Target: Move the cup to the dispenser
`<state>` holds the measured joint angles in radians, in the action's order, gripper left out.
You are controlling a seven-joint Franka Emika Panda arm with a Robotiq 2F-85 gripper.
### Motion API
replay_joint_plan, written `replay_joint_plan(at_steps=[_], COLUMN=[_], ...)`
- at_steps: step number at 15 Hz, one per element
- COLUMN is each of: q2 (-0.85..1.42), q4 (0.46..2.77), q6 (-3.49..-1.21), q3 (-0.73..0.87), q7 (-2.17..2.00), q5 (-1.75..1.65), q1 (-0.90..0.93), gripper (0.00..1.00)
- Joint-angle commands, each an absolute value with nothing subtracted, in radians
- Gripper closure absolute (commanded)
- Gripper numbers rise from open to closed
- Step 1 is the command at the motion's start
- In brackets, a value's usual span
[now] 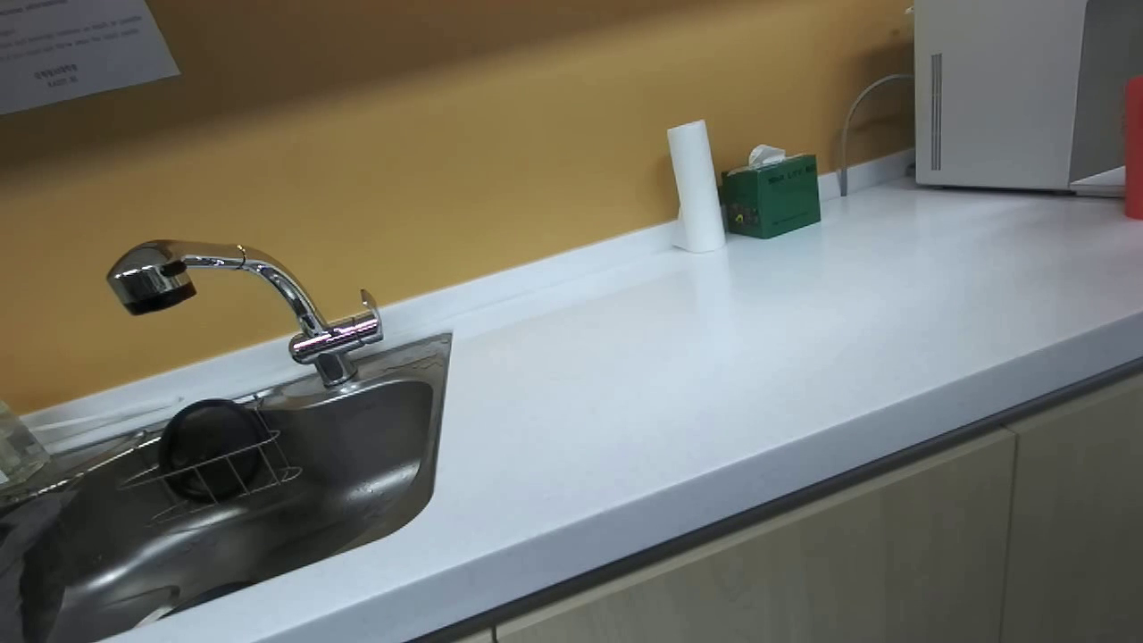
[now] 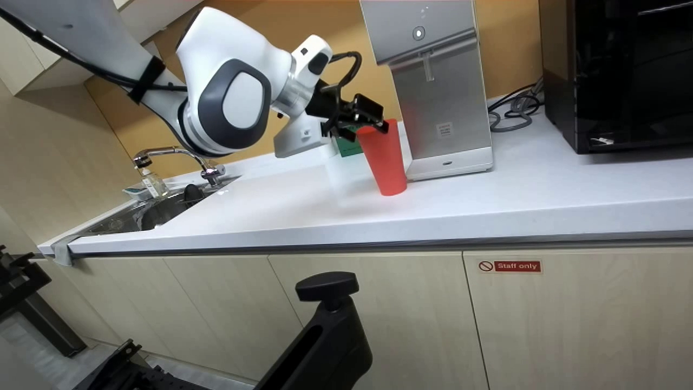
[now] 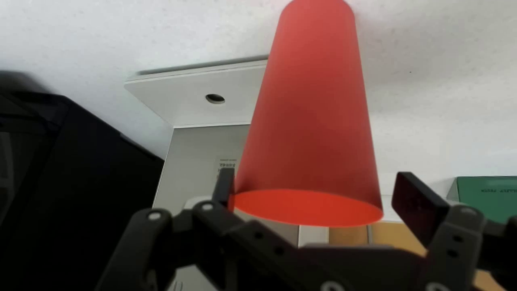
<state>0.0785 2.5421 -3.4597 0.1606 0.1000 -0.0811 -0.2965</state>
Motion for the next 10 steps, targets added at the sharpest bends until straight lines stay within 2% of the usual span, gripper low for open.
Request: replay_joint_plan(at_steps=[1,10], q2=[0.102,0.171], q4=[2.512,2.439], q6=[-3.46,-3.459], q3=[0.136,0.015], q7=[0.032,-0.143], q5=[-0.119,-0.27], q1=[-0.319,-0.45], gripper=[0.0,0.0])
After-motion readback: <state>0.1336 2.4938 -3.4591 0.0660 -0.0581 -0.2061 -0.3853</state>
